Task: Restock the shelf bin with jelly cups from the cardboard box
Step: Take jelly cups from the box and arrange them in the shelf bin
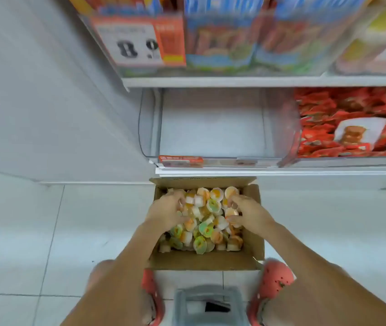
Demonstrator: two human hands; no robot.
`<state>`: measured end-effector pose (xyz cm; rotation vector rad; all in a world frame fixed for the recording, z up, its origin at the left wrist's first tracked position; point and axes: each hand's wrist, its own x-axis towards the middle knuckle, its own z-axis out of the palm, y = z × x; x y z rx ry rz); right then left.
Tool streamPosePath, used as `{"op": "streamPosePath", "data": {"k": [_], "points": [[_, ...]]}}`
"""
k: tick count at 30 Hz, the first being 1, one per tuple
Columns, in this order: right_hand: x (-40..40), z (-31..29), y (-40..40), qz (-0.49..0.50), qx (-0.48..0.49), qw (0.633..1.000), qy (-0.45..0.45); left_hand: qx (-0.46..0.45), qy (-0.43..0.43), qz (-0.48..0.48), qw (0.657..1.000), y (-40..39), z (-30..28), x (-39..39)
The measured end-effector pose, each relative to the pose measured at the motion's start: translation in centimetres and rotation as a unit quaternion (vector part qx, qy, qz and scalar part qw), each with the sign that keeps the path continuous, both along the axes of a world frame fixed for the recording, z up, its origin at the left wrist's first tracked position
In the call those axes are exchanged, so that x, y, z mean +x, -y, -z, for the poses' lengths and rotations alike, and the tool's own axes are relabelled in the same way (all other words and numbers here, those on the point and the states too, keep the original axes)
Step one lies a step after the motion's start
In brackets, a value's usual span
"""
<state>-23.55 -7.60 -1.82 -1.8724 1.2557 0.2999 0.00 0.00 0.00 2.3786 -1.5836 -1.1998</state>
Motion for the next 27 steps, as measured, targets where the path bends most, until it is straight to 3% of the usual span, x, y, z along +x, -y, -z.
{"op": "streamPosePath", "data": {"k": [3,7,12,22,27], "points": [[0.4,7.5,0.0,0.109,0.015,0.994,-0.01,0.012,0.042,-0.125,0.991,-1.6,7.1,-0.1],[-1.7,15.2,0.1,0.17,-0.022,0.985,-0.029,-0.106,0.25,-0.094,0.958,-3.9,14.0,1.0],[-4.9,19.3,0.8,0.193,-0.12,0.974,-0.028,-0.21,0.374,-0.035,0.903,-4.8,18.8,2.1],[-6.9,17.2,-6.2,0.255,-0.095,0.962,0.009,-0.136,0.236,-0.025,0.962,-9.8,17.4,2.0],[-6.2,15.6,-6.0,0.225,-0.067,0.972,-0.01,-0.08,0.267,0.044,0.959,-12.1,17.1,4.5]]}}
